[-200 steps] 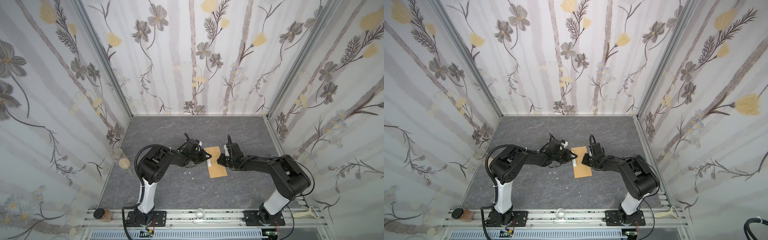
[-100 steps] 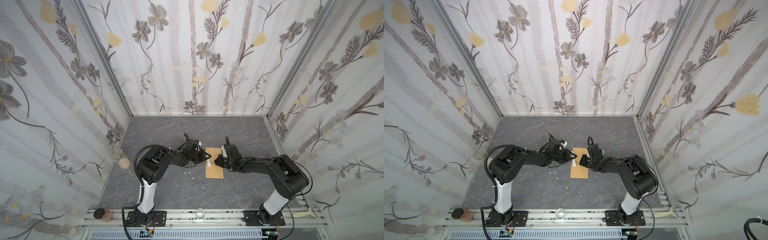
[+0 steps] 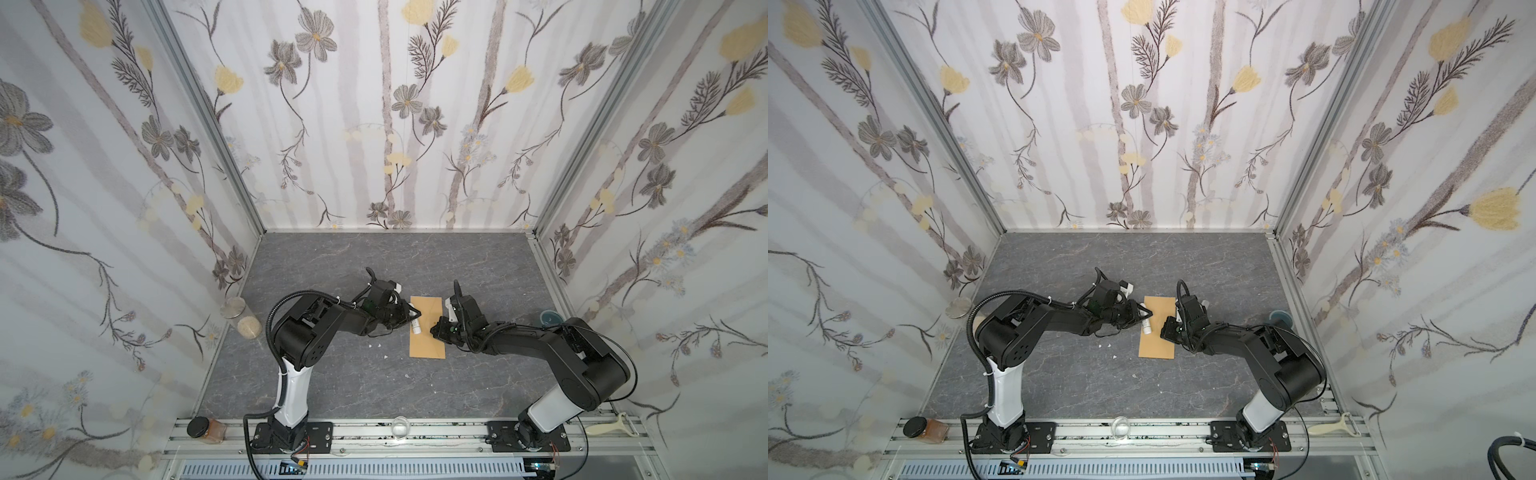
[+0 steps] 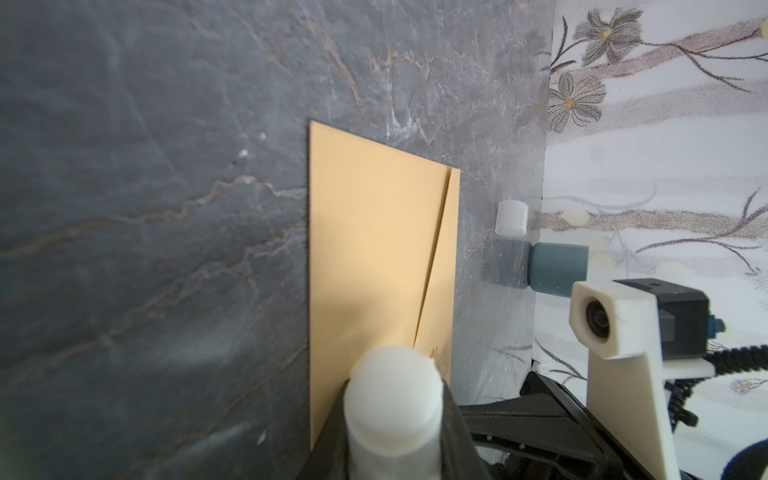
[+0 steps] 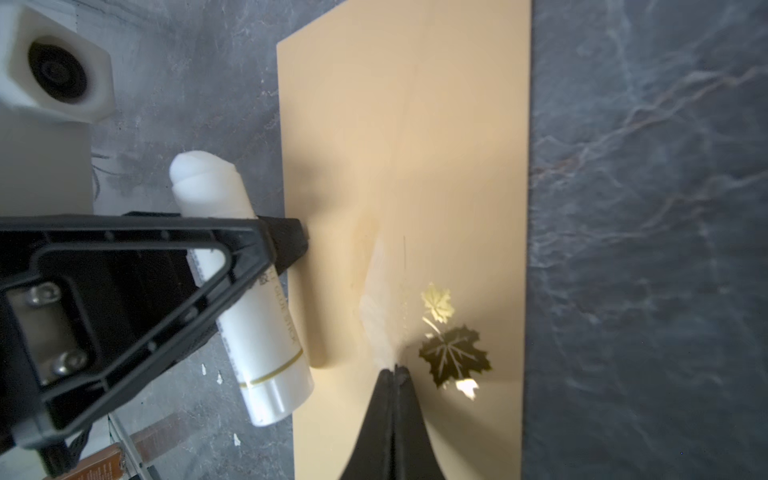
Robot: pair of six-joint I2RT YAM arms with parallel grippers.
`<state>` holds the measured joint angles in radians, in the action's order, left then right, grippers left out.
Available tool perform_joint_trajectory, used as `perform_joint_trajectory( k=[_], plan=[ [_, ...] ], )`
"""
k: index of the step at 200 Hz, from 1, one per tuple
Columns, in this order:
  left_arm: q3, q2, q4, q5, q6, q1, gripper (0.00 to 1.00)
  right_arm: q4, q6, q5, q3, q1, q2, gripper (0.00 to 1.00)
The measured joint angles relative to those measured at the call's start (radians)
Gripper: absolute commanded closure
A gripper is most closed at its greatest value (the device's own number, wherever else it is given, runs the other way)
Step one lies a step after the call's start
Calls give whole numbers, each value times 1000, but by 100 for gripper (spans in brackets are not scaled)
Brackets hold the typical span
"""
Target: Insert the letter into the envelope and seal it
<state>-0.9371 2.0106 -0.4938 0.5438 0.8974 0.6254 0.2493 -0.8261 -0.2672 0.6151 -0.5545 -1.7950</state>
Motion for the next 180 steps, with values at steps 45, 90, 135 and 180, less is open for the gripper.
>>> perform_joint_trajectory(
  k=[45,90,135,180],
  plan=[
    [11,-9,-2,-12,1,2,100,7,-3,-2,39,-2,-32,100],
    [19,-23,7,-13,26,4,100,-105,19,42,27,-3,98,100],
    [19,-28,17,-18,56,5,100,-146,24,61,-23,-15,136,100],
    [21,-29,16,-27,72,6,100,-72,3,35,-34,-21,72,100]
  ],
)
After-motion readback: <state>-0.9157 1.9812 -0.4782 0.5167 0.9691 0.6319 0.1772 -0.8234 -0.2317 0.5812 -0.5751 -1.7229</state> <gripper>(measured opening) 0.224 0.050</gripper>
